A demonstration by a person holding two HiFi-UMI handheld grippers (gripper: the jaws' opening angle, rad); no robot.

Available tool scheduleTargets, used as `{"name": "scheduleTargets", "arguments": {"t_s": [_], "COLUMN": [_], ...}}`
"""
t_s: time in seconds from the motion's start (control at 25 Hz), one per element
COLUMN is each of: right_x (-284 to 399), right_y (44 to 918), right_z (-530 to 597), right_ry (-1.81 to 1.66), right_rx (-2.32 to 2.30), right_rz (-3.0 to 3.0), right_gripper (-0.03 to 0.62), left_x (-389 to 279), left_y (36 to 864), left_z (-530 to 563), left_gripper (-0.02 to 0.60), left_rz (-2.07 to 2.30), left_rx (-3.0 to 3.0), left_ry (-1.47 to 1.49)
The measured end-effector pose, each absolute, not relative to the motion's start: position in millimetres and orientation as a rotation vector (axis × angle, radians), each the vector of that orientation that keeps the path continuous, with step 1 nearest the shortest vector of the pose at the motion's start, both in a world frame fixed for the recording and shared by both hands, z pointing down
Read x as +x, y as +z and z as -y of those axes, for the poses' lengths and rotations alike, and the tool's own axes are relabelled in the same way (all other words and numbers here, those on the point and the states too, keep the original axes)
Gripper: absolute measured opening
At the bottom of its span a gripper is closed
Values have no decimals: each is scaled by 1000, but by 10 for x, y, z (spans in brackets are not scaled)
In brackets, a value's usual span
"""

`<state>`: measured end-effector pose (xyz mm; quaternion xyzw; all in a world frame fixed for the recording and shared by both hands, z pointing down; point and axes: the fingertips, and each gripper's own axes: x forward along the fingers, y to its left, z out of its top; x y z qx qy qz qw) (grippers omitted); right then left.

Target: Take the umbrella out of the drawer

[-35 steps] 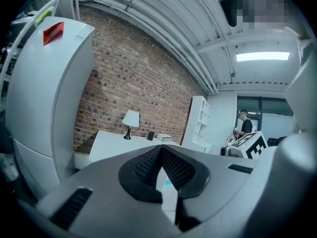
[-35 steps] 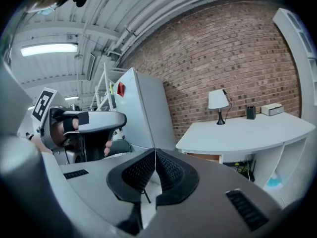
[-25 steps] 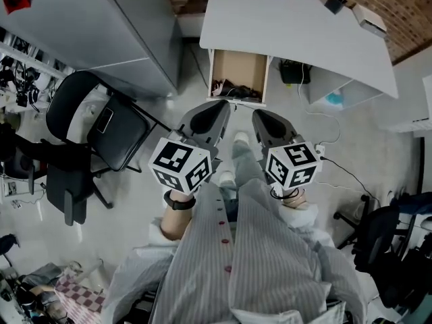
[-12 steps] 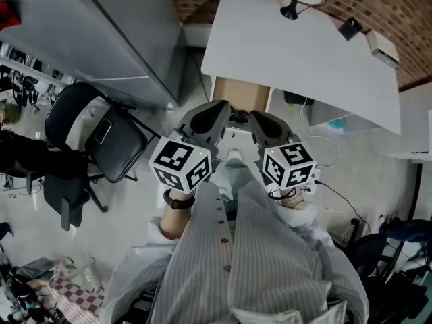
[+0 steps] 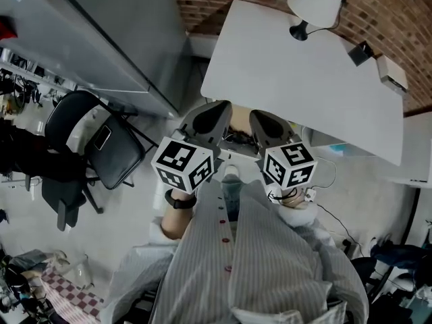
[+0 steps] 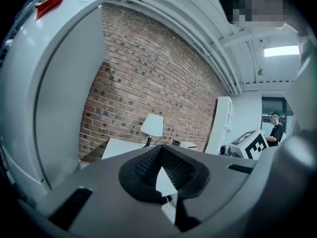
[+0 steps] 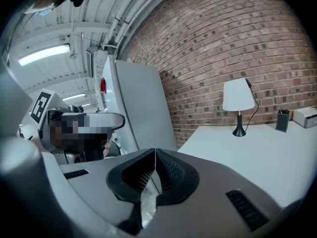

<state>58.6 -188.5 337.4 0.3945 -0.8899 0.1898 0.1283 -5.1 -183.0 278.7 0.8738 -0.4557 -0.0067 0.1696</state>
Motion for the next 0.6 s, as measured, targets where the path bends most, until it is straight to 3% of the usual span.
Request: {"name": "scheduleTargets", "arguments": {"t_s": [0.6], "right_x": [566], "right_y": [3514], "right_z": [2044], "right_ry": [597], "right_rx": [1145], "right_rz": [2565], "right_gripper": [35], "left_x": [-83], "left_y": [3017], "left_z": [2047], "left_gripper": [9], "left_rz": [1275], "left_rx": [2444], "left_ry": [37]}}
